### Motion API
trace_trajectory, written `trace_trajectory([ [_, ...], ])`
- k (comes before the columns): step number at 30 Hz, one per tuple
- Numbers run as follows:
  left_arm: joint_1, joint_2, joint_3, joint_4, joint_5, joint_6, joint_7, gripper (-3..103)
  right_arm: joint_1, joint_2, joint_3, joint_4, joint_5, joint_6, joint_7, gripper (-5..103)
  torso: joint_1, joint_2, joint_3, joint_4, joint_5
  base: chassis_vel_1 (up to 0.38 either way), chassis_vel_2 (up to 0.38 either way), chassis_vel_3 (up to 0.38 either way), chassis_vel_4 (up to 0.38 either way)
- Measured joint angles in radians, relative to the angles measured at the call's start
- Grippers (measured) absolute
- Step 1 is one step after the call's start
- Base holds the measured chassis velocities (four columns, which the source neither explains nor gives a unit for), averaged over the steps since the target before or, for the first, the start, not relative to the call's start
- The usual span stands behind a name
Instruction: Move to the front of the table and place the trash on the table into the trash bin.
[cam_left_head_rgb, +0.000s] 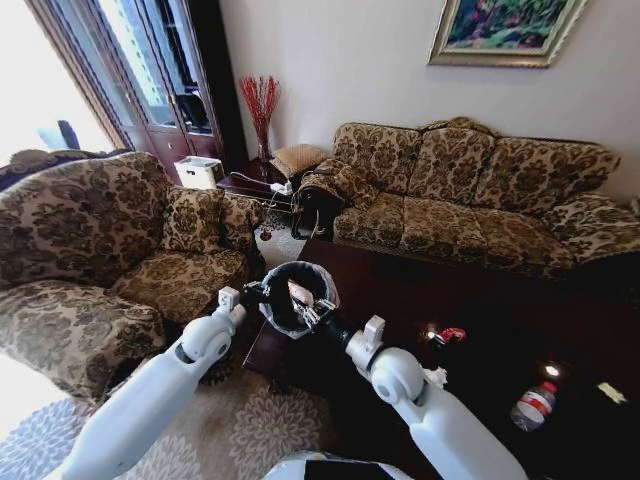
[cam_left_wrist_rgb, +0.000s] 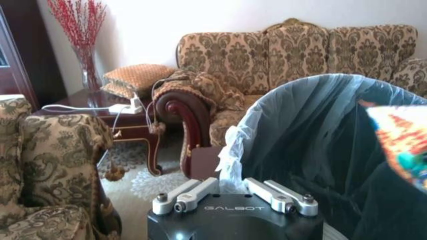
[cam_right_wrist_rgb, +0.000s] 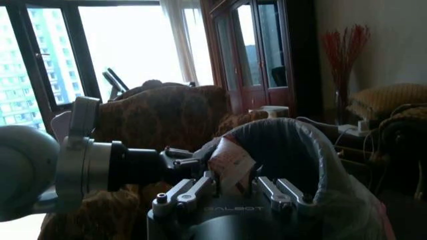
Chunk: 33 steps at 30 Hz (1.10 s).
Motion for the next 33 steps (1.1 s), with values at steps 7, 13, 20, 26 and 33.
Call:
trace_trajectory([
  [7, 0.026, 0.0, -0.018, -0.007, 0.001, 0.001, 0.001, 1, 0.052, 0.023, -0.031, -0.049, -0.026, 0.006, 0.031, 15, 0.0, 0.0, 0.0, 0.0001, 0.0, 0.0, 0.0, 0.0, 0.0],
  [13, 0.028, -0.001, -0.02, -0.008, 0.002, 0.001, 0.004, 1, 0.066, 0.026, -0.03, -0.065, -0.028, 0.007, 0.037, 23, 0.0, 0.0, 0.0, -0.0002, -0.0001, 0.0, 0.0, 0.0, 0.0],
  [20, 0.038, 0.002, -0.03, -0.008, 0.005, 0.002, 0.009, 1, 0.074, 0.026, -0.022, -0.079, -0.025, 0.008, 0.039, 46, 0.0, 0.0, 0.0, -0.0002, 0.0001, 0.0, 0.0, 0.0, 0.0],
  [26, 0.049, -0.003, -0.037, -0.008, 0.007, 0.002, 0.012, 1, 0.081, 0.026, -0.027, -0.082, -0.017, 0.013, 0.037, 62, 0.0, 0.0, 0.0, -0.0002, -0.0001, 0.0, 0.0, 0.0, 0.0],
  [33, 0.065, -0.005, -0.059, -0.008, 0.008, 0.0, 0.016, 1, 0.083, 0.02, -0.038, -0.038, 0.002, 0.028, 0.027, 94, 0.0, 0.0, 0.0, 0.0, 0.0, 0.0, 0.0, 0.0, 0.0],
])
